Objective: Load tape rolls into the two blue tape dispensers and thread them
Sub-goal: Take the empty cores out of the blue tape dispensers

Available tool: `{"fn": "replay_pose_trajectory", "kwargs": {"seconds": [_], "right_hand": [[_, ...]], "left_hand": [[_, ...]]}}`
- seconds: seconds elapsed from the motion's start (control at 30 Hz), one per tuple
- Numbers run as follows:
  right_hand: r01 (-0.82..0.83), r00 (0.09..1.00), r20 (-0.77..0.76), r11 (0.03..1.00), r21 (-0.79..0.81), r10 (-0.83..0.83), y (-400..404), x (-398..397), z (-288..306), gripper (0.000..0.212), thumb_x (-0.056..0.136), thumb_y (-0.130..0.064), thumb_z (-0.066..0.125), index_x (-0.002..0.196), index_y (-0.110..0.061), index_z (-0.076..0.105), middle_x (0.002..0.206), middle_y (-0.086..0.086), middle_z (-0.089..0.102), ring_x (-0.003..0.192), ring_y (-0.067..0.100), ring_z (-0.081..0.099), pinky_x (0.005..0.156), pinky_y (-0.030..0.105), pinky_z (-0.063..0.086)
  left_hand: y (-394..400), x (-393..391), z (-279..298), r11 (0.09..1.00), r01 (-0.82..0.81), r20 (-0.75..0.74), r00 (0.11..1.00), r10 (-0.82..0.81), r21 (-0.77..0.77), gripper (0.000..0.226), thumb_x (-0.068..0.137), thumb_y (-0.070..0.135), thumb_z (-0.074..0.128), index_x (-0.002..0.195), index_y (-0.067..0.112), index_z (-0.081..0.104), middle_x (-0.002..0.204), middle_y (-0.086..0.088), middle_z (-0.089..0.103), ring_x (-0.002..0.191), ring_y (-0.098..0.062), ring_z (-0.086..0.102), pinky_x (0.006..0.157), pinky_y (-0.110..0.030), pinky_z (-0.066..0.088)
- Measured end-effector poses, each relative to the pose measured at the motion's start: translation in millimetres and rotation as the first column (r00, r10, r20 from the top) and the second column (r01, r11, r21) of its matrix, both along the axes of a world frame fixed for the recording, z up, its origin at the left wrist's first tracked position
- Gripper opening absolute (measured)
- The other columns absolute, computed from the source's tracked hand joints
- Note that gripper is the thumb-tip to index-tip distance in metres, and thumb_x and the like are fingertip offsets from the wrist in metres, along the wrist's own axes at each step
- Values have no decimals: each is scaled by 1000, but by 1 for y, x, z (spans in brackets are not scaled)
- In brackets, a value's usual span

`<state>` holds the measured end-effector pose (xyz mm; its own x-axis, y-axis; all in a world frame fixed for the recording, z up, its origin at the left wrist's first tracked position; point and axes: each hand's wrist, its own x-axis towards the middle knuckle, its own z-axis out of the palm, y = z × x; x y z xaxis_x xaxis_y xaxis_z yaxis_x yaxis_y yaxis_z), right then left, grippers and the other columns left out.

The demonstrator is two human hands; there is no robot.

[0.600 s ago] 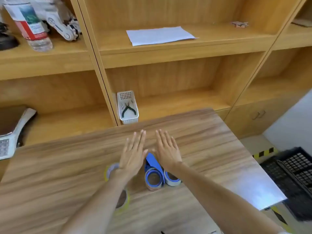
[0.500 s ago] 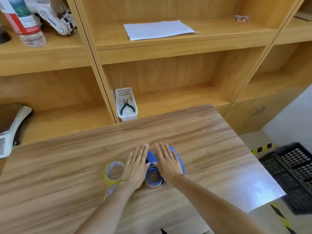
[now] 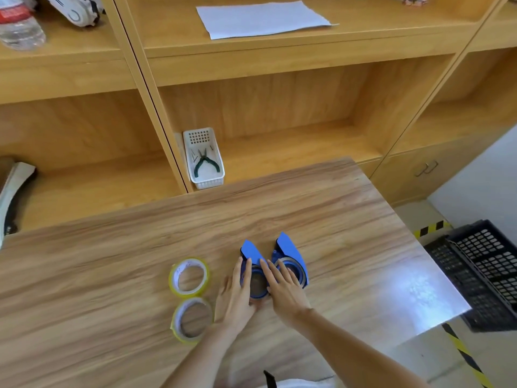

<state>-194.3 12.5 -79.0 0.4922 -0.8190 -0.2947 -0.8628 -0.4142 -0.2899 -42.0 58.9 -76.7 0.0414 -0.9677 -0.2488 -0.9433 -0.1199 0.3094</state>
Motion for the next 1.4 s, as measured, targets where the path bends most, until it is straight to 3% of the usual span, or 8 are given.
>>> {"fn": "replay_pose_trajectory", "kwargs": {"seconds": [0.17,0.27,0.4,0.53,0.7,0.83,1.0,1.4], "right_hand": [[-24,999,-25,1000,-20,24,-3,-1,3,65,104,-17,28,154,-24,-13,165,-4,-2,152,24,-8,121,38,1],[-40,998,-54,998,-52,37,-8,-4,6,72,101,-10,33,154,-26,-14,165,-5,-1,152,24,-8,122,39,1],[-50,995,-96,994,-94,41,-14,-6,8,79,98,-3,37,153,-26,-14,165,-1,6,152,26,-4,122,42,3],[-59,989,-140,994,-95,46,-13,-1,12,82,97,-2,42,155,-26,-12,164,2,9,152,28,-3,122,43,5],[-67,983,-177,994,-80,52,-19,-2,13,85,95,-6,49,155,-32,-6,162,2,15,151,30,1,121,45,7],[-97,984,-153,994,-43,89,-23,-8,20,77,99,-18,48,154,-35,-2,161,2,17,151,29,4,121,45,7],[-54,997,-58,996,-67,51,-13,-20,20,74,101,-20,44,155,-30,-5,162,4,16,151,27,9,121,42,10],[64,996,66,992,-106,-58,5,-25,16,66,101,-23,43,156,-19,6,165,4,3,151,27,6,123,43,13]], "left_hand": [[0,8,-12,991,97,57,994,-93,-88,105,67,46,80,152,12,28,142,-4,57,129,-19,56,107,-46,46],[1,16,-9,989,124,49,991,-121,-75,114,67,48,82,155,15,17,143,-4,56,131,-17,55,110,-47,40],[0,35,-12,985,171,-41,985,-170,23,106,86,42,71,156,31,-8,163,4,21,145,-26,33,123,-44,15],[-3,43,-8,983,182,-235,957,-171,26,109,86,21,73,152,46,-9,164,10,9,141,-26,37,107,-35,44],[-1,43,5,985,158,-356,919,-171,-63,108,81,38,75,145,59,-8,159,12,20,145,-15,28,110,-28,38],[15,40,26,945,138,-235,949,-213,-296,95,77,58,66,152,47,9,144,12,35,126,-6,43,104,-21,36],[54,42,13,944,304,-143,936,-321,-127,99,73,61,59,152,45,1,144,3,35,121,-14,51,103,-28,42],[115,43,-10,897,442,-21,896,-443,-24,91,49,74,61,127,28,52,115,5,61,106,-10,66,114,-35,9]]}}
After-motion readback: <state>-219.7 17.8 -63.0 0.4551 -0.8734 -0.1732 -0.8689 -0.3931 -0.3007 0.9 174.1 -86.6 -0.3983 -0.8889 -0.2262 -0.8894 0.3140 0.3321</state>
